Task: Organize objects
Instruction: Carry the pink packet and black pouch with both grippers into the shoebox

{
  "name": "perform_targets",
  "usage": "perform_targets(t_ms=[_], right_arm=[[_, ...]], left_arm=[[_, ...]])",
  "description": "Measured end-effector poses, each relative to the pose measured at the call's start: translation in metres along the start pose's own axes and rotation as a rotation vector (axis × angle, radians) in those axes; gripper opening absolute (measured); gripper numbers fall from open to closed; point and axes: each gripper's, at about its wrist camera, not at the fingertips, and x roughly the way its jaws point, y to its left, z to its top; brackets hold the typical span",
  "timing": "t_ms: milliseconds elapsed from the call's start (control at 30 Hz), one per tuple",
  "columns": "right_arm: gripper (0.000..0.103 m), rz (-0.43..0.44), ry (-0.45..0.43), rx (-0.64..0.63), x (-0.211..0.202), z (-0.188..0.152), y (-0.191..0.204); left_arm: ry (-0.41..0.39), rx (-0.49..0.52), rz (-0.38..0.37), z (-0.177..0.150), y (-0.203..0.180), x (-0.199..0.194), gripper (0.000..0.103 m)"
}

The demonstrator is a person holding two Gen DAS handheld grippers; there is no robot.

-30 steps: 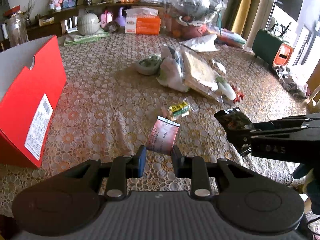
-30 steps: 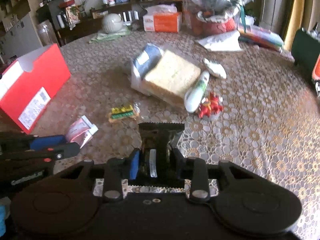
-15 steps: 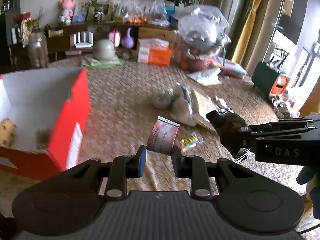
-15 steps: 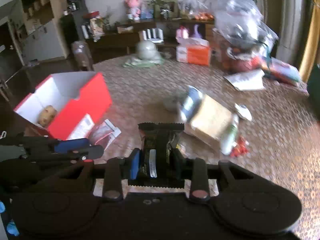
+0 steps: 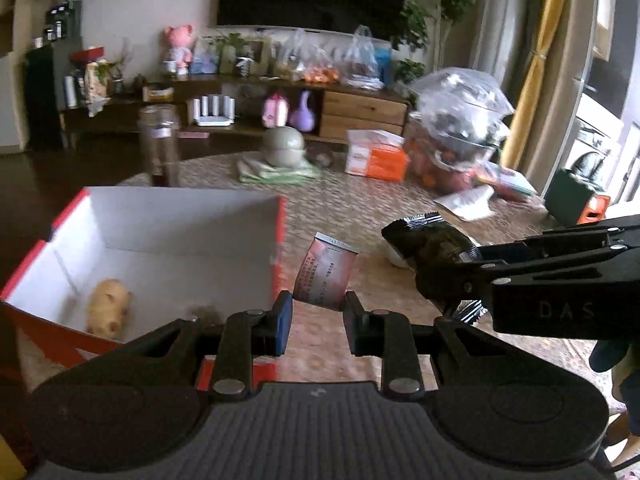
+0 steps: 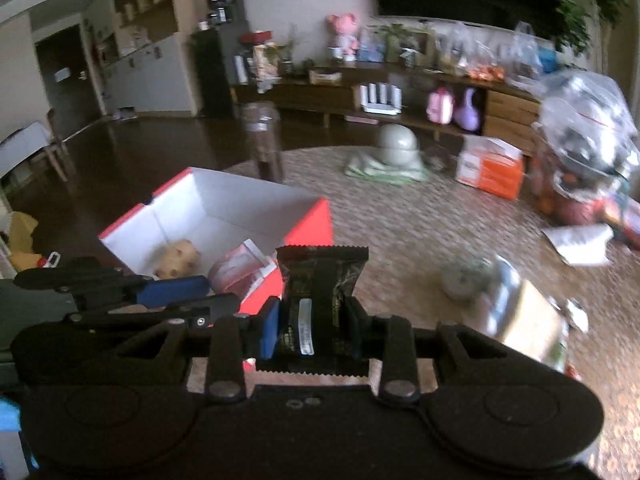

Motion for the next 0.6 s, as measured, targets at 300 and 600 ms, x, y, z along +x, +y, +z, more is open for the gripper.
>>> perform_targets(t_ms=[300,600], right_arm=[[0.034,0.077,0.014,-0.04,0.042,0.033,0.042],[0.034,0.094,0.059,-0.094,0.084,0.045,0.076]], left_arm=[[-0.016,-0.015,0.093,0.013,0.061,-0.005,0.026],[0.032,0.01,0.175,0.019,0.111,0.016,0.026]])
